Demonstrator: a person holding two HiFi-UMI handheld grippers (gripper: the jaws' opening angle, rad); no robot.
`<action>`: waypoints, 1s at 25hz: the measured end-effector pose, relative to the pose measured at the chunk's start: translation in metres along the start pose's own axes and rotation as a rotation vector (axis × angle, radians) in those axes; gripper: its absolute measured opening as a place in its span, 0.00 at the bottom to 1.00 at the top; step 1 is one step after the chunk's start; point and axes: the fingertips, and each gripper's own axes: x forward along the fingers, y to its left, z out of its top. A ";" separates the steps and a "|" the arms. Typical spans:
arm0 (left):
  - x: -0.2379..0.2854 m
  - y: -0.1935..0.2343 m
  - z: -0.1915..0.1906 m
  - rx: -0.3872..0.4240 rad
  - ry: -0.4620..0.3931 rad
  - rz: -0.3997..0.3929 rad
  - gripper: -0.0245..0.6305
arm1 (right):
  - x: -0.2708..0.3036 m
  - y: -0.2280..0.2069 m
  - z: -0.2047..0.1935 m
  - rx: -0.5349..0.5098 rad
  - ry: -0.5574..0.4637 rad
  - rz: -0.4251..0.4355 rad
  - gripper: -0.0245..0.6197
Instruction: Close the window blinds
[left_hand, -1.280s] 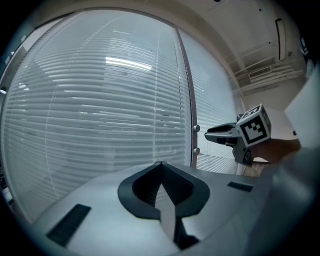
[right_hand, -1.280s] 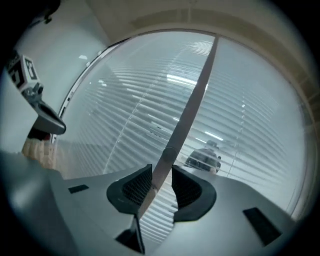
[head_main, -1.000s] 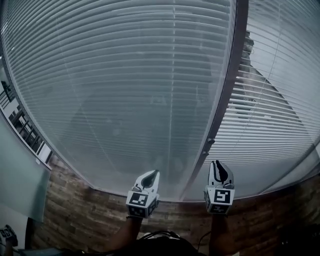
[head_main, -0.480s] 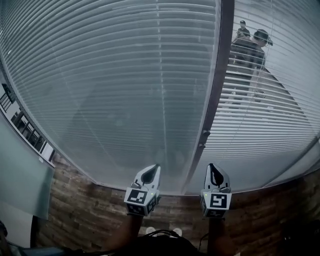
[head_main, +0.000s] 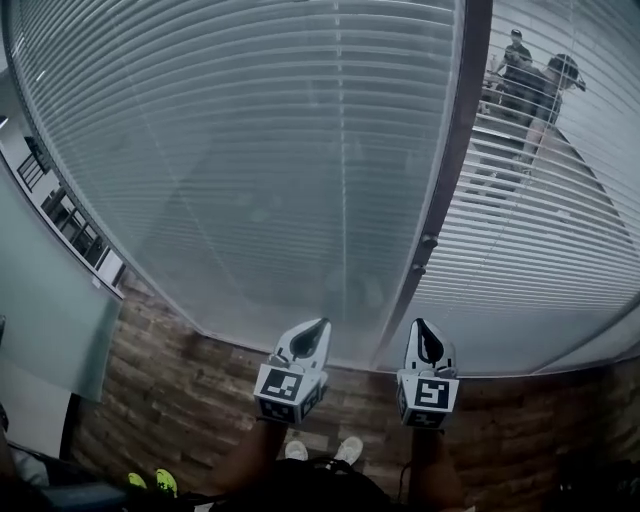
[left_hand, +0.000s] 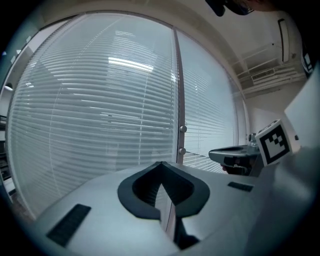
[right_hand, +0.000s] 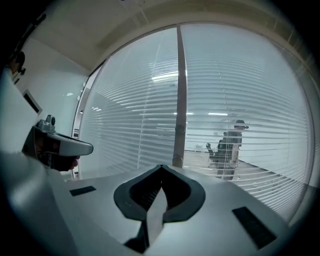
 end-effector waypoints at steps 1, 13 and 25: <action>-0.004 0.000 -0.002 -0.002 0.009 0.003 0.04 | -0.002 0.002 -0.002 0.006 -0.007 0.002 0.04; -0.068 0.030 -0.026 -0.018 0.018 0.001 0.04 | -0.035 0.074 -0.006 -0.009 0.047 -0.009 0.04; -0.159 0.047 -0.039 -0.024 -0.002 0.009 0.04 | -0.110 0.133 0.009 -0.011 -0.036 -0.070 0.04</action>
